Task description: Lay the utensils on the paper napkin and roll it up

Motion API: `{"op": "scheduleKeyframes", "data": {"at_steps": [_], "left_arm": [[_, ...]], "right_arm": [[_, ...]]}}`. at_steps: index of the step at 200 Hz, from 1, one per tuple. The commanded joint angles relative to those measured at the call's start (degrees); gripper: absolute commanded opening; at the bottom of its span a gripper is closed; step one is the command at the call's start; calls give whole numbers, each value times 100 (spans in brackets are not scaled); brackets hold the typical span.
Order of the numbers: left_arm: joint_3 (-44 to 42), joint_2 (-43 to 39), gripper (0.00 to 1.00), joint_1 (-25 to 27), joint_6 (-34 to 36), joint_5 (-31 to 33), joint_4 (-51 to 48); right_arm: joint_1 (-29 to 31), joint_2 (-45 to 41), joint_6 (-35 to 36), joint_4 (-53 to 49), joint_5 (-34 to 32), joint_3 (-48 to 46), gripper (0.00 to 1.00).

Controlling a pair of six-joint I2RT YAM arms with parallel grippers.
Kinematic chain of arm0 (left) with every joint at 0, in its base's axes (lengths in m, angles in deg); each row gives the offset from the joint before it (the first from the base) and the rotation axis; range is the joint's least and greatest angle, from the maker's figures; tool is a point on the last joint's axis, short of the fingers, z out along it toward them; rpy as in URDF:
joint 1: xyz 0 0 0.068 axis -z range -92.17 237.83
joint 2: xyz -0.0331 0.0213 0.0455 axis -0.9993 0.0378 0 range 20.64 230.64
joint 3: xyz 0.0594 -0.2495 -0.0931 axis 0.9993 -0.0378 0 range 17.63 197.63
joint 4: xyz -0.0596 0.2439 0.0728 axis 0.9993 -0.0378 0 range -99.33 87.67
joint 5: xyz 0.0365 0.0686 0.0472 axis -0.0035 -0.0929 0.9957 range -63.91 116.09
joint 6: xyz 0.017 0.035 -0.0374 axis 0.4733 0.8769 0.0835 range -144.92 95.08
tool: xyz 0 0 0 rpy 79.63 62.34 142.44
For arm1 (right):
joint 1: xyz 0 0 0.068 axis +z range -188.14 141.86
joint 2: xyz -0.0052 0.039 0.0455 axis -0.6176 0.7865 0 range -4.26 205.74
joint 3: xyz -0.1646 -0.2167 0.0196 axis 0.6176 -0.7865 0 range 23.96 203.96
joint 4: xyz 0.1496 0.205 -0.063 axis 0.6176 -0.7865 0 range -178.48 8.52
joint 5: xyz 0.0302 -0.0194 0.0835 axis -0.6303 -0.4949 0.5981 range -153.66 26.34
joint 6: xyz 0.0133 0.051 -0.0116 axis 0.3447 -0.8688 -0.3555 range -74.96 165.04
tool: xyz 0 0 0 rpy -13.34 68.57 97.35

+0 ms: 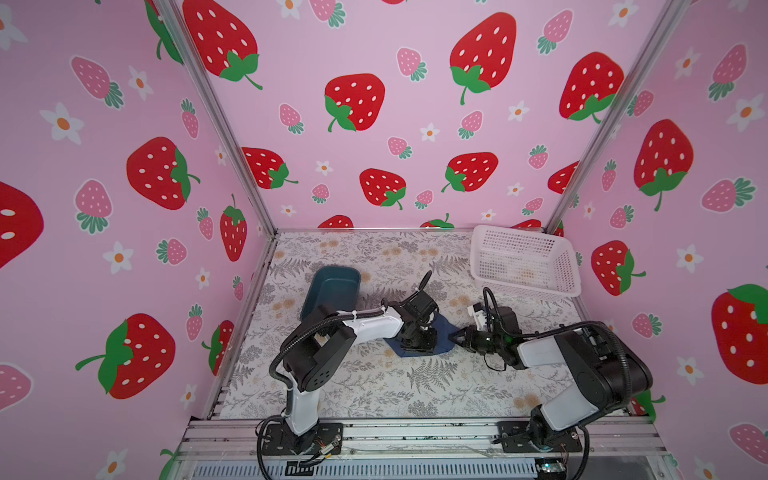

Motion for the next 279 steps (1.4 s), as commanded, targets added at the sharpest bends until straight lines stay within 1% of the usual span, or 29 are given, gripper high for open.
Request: {"op": "scheduleKeyframes", "data": {"at_steps": [1, 48, 115, 162, 189, 220, 255, 279], "left_arm": [[226, 21, 13, -20, -20, 97, -133], [232, -5, 13, -24, -47, 138, -96], [209, -13, 12, -28, -75, 178, -67], [135, 24, 12, -52, -177, 242, 69], [46, -180, 12, -54, -208, 343, 136], [-75, -438, 13, -68, -231, 459, 127], [-377, -813, 15, -127, -470, 819, 152], [-665, -1008, 16, -302, -660, 730, 318]], "right_arm": [[45, -75, -147, 282, 224, -56, 10], [132, -343, -342, 283, 166, -91, 7], [457, -882, -592, 93, -233, -48, 6], [904, -865, -762, 76, -513, 145, 6], [1112, -746, -840, 116, -681, 234, 6], [1203, -696, -954, 125, -862, 314, 6], [1250, -641, -1047, 107, -993, 363, 6], [1340, -590, -981, -13, -1093, 476, 6]]}}
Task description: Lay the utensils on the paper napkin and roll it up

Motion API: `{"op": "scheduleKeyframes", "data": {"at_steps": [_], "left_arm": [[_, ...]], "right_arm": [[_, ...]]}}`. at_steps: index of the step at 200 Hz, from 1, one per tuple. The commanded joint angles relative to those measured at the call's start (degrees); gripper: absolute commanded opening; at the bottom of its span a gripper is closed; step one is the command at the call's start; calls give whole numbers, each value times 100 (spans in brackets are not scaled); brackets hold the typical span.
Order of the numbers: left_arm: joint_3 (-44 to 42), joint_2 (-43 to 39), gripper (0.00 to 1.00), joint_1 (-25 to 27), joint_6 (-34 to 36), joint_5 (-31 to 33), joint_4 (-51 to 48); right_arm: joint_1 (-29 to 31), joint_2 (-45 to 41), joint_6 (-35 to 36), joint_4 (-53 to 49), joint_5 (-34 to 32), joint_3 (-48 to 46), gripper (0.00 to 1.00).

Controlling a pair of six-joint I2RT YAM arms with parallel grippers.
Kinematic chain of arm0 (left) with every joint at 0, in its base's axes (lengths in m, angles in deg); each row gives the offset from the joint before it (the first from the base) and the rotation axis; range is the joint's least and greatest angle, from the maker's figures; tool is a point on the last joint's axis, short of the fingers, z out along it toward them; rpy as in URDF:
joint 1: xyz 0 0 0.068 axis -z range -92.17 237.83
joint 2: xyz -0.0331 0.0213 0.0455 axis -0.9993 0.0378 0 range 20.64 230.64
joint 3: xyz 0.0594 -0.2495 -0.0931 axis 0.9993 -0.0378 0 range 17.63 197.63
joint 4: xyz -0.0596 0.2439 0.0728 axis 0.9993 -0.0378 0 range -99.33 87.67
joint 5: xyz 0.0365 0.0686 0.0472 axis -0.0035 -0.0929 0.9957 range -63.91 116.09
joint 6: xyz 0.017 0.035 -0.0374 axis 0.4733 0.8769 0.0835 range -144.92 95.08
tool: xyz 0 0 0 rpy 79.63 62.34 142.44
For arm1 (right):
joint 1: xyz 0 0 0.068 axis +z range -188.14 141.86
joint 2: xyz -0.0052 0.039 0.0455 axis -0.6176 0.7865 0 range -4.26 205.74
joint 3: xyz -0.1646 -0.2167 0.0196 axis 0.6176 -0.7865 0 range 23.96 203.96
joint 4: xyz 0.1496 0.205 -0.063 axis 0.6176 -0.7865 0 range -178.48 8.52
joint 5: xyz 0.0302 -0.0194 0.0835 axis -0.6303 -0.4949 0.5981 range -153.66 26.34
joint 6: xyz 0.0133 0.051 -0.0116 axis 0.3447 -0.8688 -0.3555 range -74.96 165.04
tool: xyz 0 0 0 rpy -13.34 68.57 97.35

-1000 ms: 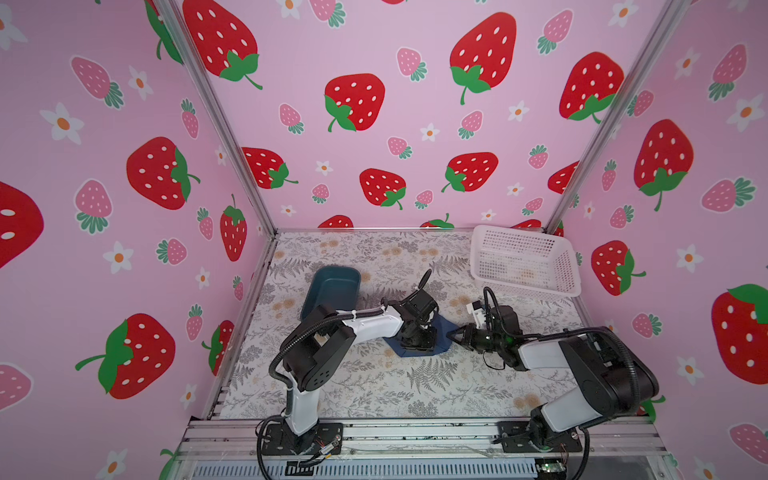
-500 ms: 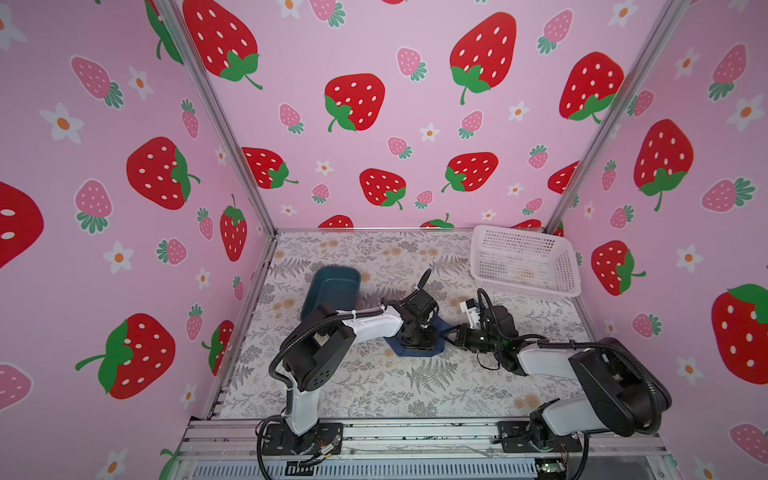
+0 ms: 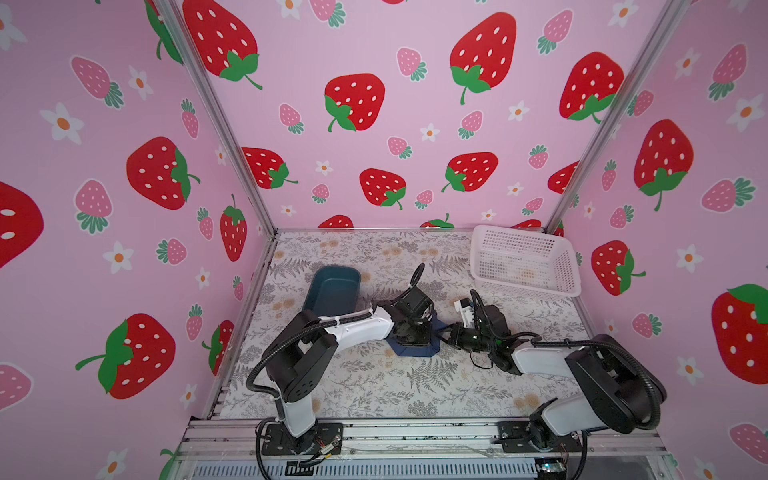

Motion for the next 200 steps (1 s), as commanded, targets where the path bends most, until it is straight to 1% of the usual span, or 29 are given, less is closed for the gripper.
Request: {"op": "scheduleKeyframes", "data": {"at_steps": [1, 29, 43, 61, 86, 120, 130, 143, 172, 181, 200], "left_arm": [[-283, -203, 16, -177, -297, 162, 131], [-444, -317, 16, -322, -340, 32, 185], [-486, -298, 16, -376, -358, -57, 214], [-558, -282, 15, -400, -398, -94, 270], [-584, -263, 15, -434, -468, -104, 301], [-605, -510, 16, -481, -543, -32, 329], [-632, -615, 18, -517, -575, -11, 336], [-702, -761, 23, -583, -615, -20, 375], [-924, -1148, 43, -683, -636, 225, 434], [-947, -1180, 46, -763, -657, 95, 472], [-972, -1109, 49, -1010, -821, -418, 733]], "right_arm": [[110, 77, -43, -72, -206, 225, 6], [328, 68, 313, -718, -616, 519, 7], [413, 60, 398, -888, -772, 617, 7], [521, 78, 523, -1026, -856, 728, 7], [694, 178, 845, -1567, -1085, 1043, 7], [874, 339, 1154, -1956, -1223, 1325, 7], [907, 371, 1212, -2012, -1224, 1381, 7], [932, 416, 1255, -2065, -1203, 1422, 7], [978, 533, 1344, -2117, -1043, 1530, 10], [996, 555, 1372, -2121, -1004, 1564, 10], [1013, 585, 1435, -2130, -977, 1584, 11]]}}
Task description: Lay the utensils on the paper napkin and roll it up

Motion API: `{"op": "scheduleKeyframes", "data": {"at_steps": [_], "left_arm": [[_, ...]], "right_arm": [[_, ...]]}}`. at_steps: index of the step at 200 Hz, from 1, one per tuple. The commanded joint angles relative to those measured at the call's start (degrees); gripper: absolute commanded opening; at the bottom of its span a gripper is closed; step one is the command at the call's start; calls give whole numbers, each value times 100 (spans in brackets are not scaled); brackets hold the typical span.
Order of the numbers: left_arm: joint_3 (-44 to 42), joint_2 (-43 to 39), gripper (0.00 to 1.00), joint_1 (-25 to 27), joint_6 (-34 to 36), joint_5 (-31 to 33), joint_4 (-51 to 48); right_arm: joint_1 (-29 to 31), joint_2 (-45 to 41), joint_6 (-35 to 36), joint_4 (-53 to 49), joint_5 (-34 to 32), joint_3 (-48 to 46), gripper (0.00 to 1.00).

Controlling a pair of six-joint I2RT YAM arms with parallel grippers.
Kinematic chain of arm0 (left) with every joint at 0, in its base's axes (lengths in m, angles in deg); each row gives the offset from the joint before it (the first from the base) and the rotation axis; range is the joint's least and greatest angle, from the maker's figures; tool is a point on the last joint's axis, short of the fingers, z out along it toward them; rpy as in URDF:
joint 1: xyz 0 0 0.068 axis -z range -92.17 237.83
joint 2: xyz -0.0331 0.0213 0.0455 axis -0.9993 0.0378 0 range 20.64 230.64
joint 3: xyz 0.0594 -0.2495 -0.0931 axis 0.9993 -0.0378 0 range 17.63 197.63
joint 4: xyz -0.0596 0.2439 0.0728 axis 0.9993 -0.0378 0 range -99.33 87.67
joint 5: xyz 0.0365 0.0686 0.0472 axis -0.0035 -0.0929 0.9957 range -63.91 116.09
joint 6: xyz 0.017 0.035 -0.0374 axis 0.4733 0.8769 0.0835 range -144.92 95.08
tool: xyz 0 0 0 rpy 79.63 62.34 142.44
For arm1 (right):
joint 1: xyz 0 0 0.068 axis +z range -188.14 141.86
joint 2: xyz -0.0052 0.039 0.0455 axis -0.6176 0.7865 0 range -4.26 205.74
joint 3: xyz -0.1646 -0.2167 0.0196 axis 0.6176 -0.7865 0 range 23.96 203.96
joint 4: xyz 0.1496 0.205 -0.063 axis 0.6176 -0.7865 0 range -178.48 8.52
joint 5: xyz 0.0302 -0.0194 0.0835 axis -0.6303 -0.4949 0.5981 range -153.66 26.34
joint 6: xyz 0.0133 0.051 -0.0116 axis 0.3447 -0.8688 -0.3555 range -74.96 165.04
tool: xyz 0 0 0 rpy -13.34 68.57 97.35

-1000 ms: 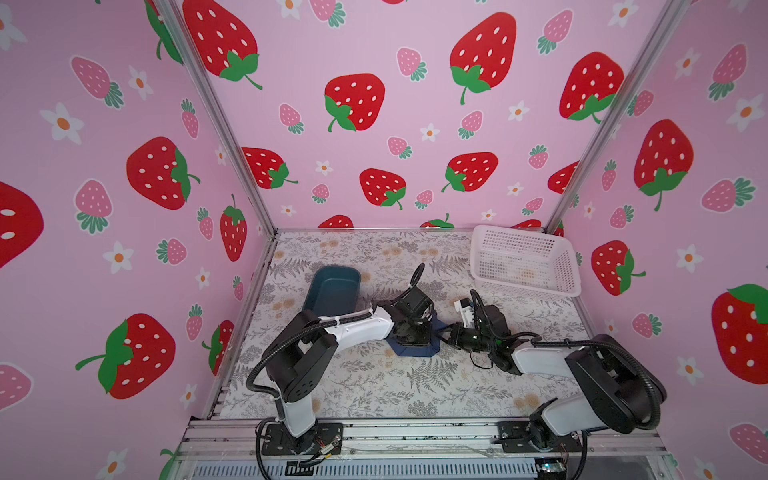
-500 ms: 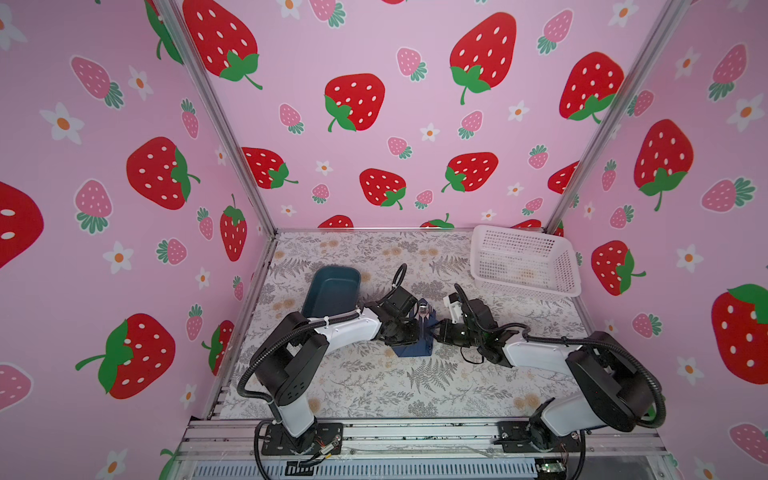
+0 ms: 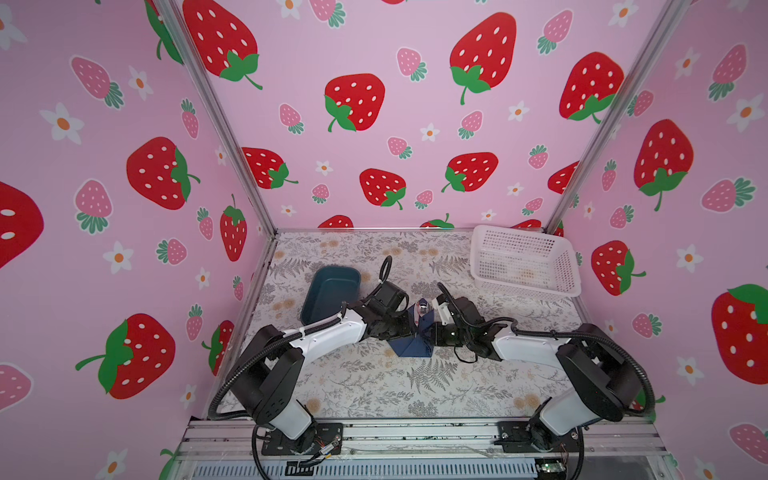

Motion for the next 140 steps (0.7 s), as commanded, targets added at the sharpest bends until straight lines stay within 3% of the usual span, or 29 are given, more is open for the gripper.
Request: {"op": "scheduleKeyframes", "data": {"at_steps": [1, 36, 140], "left_arm": [[-103, 46, 49, -257, -216, -430, 319], [-7, 276, 54, -520, -537, -1198, 866], [373, 1078, 63, -747, -771, -1778, 1206]], "right_arm": [[61, 72, 188, -131, 69, 140, 11], [78, 139, 230, -136, 84, 166, 15], [127, 154, 340, -73, 182, 136, 36]]}}
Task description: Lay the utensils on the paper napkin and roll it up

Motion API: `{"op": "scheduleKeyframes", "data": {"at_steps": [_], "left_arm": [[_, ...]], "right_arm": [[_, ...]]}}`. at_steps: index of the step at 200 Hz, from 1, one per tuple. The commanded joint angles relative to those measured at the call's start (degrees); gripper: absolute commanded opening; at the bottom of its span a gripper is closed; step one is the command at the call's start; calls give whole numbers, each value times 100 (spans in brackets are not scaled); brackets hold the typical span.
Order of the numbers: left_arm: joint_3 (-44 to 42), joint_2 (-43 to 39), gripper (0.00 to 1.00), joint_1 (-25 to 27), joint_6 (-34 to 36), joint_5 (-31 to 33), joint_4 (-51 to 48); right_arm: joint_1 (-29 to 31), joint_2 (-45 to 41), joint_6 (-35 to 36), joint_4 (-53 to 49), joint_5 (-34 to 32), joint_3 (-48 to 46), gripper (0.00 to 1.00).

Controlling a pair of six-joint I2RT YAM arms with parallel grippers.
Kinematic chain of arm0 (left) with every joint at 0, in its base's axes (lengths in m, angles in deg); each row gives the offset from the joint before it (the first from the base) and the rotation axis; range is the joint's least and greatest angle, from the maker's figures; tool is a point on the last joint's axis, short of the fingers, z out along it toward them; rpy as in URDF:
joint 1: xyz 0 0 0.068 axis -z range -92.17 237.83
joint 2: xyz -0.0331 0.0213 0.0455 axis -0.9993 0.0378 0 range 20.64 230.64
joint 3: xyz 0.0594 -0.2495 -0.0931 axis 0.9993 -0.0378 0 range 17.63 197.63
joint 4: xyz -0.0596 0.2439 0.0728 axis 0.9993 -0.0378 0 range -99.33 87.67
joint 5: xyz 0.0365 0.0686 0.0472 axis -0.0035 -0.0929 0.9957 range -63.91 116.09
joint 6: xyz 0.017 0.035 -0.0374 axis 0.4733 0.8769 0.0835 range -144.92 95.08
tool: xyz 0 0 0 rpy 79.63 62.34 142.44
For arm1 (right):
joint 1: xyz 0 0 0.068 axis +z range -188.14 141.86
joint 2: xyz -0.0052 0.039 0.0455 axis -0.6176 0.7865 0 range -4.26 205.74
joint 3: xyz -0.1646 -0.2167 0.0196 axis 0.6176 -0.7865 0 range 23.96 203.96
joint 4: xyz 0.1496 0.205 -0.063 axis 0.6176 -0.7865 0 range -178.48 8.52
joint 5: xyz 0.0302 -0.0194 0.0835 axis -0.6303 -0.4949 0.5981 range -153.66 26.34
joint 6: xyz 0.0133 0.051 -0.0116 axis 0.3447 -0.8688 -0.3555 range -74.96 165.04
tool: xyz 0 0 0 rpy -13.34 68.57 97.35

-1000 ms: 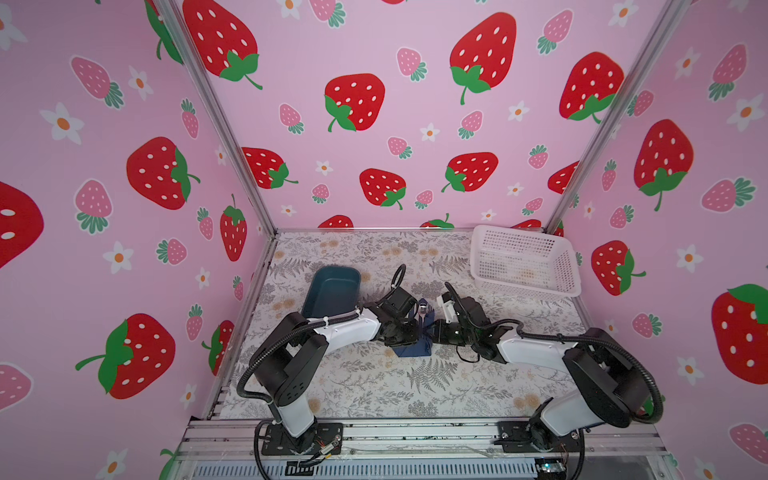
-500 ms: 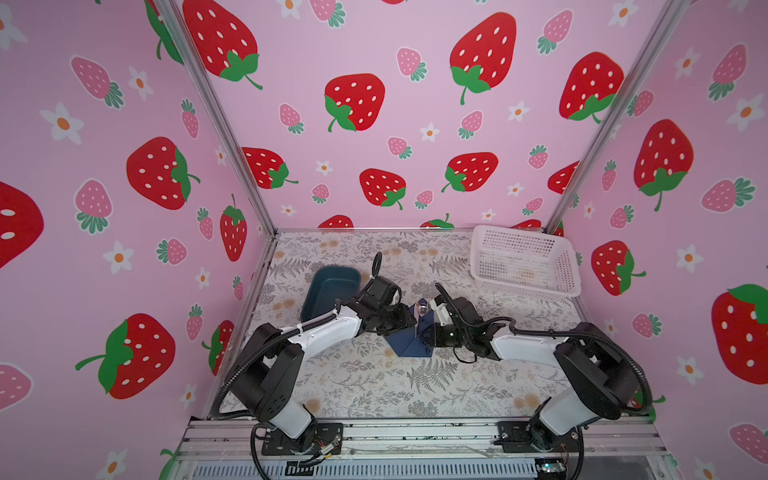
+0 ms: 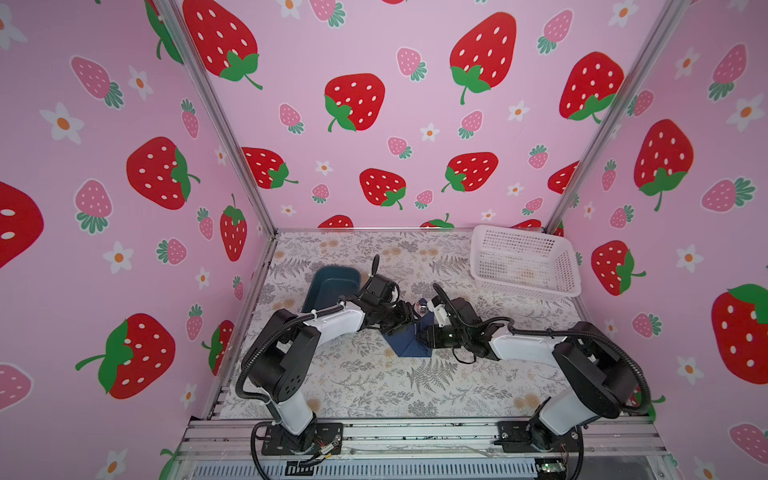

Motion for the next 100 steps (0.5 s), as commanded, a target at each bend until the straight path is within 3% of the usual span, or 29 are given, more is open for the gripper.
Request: {"op": "scheduleKeyframes", "data": {"at_steps": [1, 41, 66, 100], "left_arm": [[315, 204, 63, -61, -114, -266, 171], [412, 513, 62, -76, -86, -433, 150], [425, 601, 57, -76, -62, -508, 159], [427, 627, 58, -86, -39, -605, 179]], "right_arm": [[37, 58, 63, -23, 29, 73, 36], [50, 43, 68, 34, 55, 19, 38], [42, 37, 84, 179, 213, -12, 42], [75, 12, 87, 536, 539, -100, 47]]}}
